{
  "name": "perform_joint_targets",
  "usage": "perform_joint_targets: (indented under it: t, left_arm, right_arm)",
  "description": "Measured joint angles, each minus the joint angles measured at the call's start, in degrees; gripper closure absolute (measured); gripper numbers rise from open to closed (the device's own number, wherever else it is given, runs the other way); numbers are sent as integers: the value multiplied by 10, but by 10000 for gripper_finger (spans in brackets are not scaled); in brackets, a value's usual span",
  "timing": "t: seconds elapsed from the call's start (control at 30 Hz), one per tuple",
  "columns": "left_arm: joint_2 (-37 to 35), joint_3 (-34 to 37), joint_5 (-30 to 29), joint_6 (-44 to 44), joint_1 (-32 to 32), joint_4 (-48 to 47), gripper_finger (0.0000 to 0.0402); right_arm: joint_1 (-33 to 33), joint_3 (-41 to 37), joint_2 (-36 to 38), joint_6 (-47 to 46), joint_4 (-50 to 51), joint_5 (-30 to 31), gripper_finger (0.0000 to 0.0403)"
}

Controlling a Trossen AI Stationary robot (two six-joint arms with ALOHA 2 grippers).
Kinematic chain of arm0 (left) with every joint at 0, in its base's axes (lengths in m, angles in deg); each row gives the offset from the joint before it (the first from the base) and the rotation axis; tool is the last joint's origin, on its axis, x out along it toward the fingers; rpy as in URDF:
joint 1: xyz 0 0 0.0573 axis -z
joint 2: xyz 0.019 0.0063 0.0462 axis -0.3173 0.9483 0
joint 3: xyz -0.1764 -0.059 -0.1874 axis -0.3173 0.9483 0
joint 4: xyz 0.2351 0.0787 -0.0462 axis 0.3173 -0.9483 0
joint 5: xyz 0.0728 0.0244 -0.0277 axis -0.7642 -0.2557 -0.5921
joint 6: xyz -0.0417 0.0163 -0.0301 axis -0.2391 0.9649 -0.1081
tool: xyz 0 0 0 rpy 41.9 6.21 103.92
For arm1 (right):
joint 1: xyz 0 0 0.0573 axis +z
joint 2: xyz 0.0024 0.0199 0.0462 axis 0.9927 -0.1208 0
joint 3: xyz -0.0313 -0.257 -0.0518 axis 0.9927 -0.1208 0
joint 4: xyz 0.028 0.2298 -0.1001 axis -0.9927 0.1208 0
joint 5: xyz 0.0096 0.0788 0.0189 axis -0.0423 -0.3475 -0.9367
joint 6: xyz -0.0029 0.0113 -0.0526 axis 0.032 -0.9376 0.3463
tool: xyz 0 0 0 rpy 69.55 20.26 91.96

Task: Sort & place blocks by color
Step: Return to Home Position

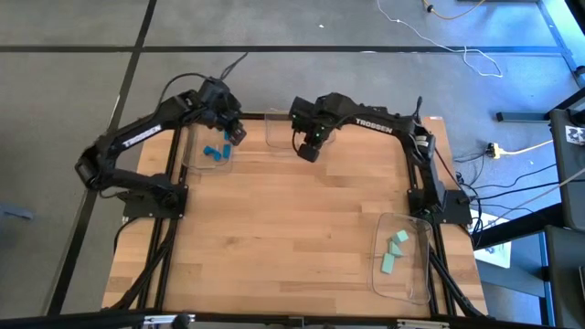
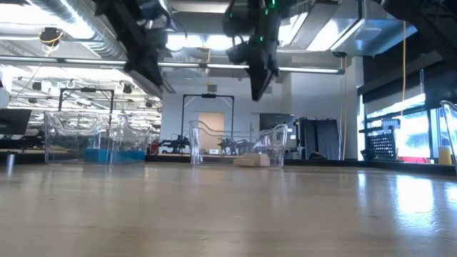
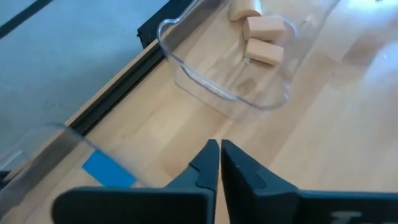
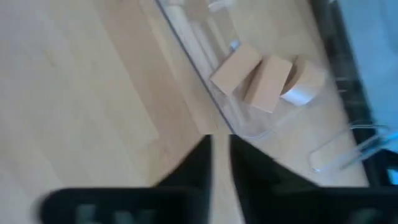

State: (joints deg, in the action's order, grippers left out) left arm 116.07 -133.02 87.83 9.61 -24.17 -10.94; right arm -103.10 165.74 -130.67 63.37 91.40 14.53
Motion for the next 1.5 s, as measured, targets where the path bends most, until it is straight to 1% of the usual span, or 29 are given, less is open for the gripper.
perform_joint_targets:
  t: [0.03,0.07,0.17,0.23,0.3,0.4,0.47,0.63,0.7,0.73,0.8,0.87,1.1,1.2,1.3,1.4,1.5]
  left_arm:
    - [-13,0,0,3,3,-13,396]
    - [-27,0,0,5,6,-25,398]
    - [-73,0,-2,6,20,-63,398]
    - [-102,0,-5,6,35,-88,400]
    - [-127,0,2,1,51,-109,400]
    - [-172,0,33,-14,80,-118,401]
    - [-205,0,38,-24,100,-122,401]
    - [-276,0,-5,-57,154,-150,401]
    - [-300,0,-25,-67,170,-164,401]
    - [-313,0,-35,-69,176,-171,401]
    - [-340,0,-62,-83,187,-182,401]
    - [-368,0,-84,-96,194,-183,401]
    - [-455,0,-91,-85,199,-183,401]
    - [-487,0,-90,-80,199,-183,401]
    - [-516,0,-82,-57,199,-182,401]
    - [-544,11,-47,-47,199,-161,401]
    - [-584,46,-24,-46,199,-128,401]
  right_arm:
    - [6,12,0,-7,15,13,379]
    - [11,26,0,-11,37,22,390]
    - [24,73,0,-30,102,55,394]
    - [34,106,0,-50,152,88,400]
    - [48,130,6,-63,149,113,399]
    - [68,138,39,-75,155,84,401]
    - [85,132,69,-105,150,84,401]
    - [135,102,153,-162,153,92,401]
    - [159,83,190,-180,152,107,402]
    - [173,70,208,-190,153,121,402]
    - [201,32,249,-211,152,169,402]
    - [228,-16,294,-254,152,217,402]
    - [299,-224,466,-396,153,303,402]
    - [309,-307,544,-444,154,317,403]
    - [310,-381,616,-459,138,316,403]
    - [310,-447,689,-455,96,318,403]
    - [310,-510,763,-430,29,321,403]
